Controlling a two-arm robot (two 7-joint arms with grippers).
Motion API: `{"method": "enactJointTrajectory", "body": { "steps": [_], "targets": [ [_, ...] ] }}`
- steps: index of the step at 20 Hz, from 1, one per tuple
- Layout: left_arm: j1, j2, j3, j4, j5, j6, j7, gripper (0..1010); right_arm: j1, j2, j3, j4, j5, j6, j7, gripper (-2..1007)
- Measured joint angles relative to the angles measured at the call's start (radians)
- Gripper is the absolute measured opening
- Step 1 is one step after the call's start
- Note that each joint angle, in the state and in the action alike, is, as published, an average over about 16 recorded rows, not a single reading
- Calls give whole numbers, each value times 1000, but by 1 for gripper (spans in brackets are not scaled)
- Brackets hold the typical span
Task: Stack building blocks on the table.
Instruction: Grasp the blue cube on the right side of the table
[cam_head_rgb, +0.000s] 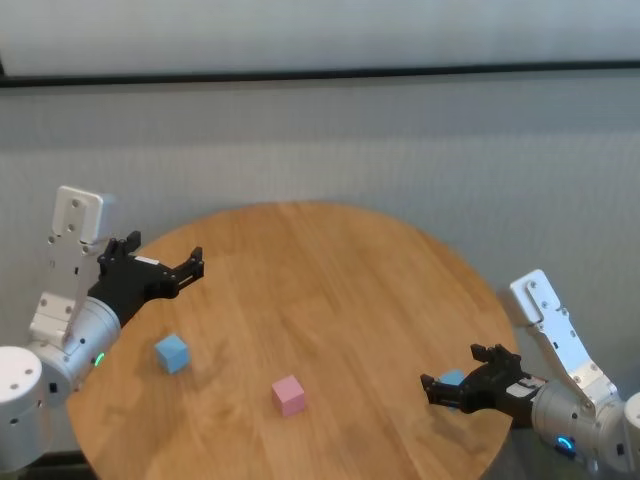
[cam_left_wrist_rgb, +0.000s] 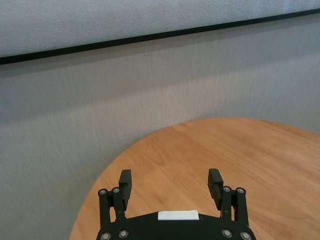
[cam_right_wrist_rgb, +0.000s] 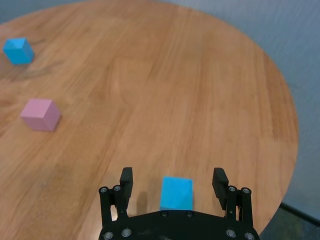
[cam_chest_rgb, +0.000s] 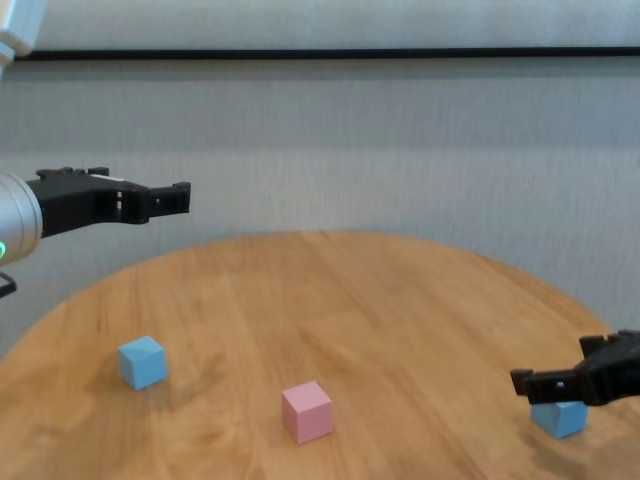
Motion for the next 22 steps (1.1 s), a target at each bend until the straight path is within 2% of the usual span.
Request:
{"method": "enactJointTrajectory", "body": {
  "steps": [11, 22],
  "targets": [
    [0, 0, 0, 0, 0, 0, 0, 999, 16, -3, -3, -9, -20, 108, 22, 1005],
    [0, 0, 0, 0, 0, 0, 0, 999, 39, -31, 5, 11, -39, 168, 31, 1005]
  ]
}}
